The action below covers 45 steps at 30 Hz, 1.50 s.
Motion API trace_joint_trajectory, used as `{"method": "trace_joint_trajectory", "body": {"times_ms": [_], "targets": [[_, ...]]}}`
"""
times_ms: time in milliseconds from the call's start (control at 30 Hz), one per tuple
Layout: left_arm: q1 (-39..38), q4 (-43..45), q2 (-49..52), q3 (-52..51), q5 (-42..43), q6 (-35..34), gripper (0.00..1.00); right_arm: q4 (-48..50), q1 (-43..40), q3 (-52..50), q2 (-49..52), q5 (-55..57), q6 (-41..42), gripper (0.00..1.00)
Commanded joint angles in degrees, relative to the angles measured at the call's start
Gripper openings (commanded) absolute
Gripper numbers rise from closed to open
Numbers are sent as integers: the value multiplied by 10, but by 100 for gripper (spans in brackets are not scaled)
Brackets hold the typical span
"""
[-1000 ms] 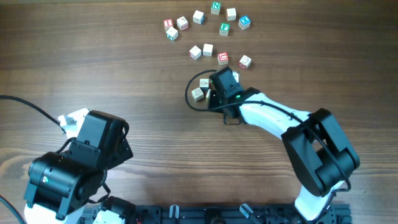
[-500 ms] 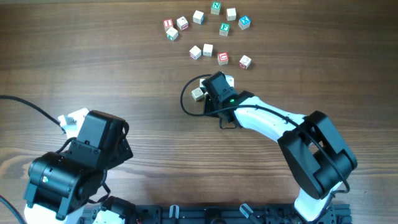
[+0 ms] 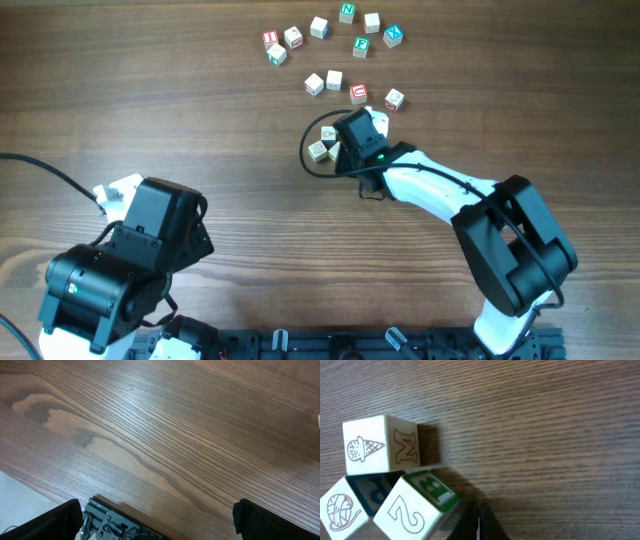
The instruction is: Form a circle
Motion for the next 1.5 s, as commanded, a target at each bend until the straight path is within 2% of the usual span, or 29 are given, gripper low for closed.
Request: {"method": "trace_joint_trajectory", "body": {"times_ms": [0, 1133, 1467], "targets": [[3, 0, -1, -2, 0, -9, 100, 3, -8, -4, 10, 14, -11, 5], [3, 0, -1, -2, 0, -9, 100, 32, -8, -4, 10, 7, -38, 5], [3, 0, -1, -2, 0, -9, 100, 45, -8, -4, 10, -43, -39, 5]]}}
